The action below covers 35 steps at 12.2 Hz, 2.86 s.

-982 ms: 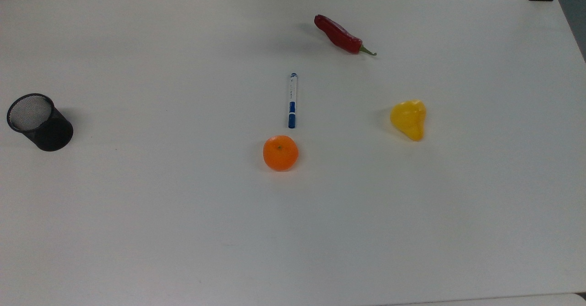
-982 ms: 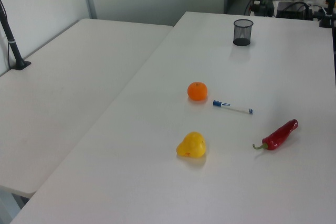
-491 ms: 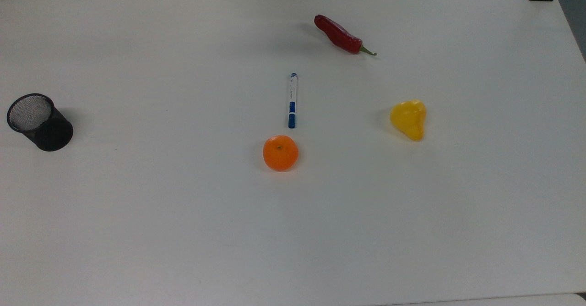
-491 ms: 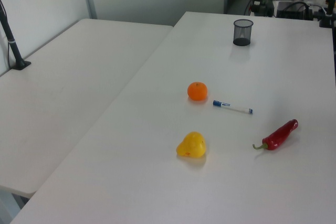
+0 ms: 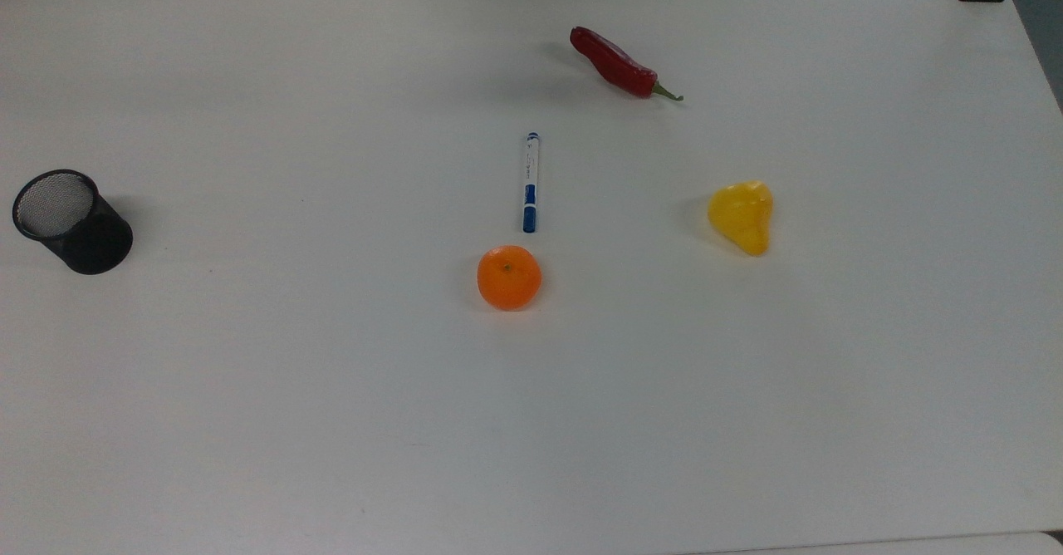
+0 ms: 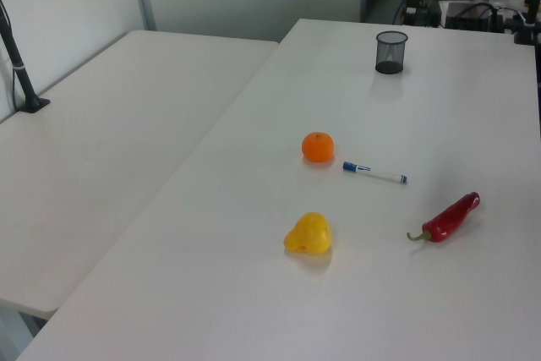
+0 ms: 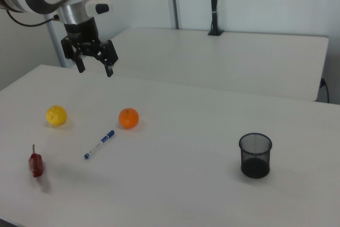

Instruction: Place marker

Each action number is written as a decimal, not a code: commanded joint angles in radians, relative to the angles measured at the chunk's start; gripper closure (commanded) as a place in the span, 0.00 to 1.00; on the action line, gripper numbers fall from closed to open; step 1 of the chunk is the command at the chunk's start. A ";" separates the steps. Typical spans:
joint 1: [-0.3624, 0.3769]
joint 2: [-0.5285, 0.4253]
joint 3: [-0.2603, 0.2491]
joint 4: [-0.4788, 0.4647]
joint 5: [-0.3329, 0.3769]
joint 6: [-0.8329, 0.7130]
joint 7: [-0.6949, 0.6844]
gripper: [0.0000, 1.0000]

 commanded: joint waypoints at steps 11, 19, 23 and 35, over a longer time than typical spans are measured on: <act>0.117 0.084 -0.003 -0.152 0.000 0.263 0.063 0.00; 0.197 0.225 -0.002 -0.223 -0.047 0.368 0.180 0.00; 0.216 0.285 0.000 -0.235 -0.093 0.423 0.234 0.00; 0.223 0.375 0.000 -0.243 -0.132 0.500 0.248 0.39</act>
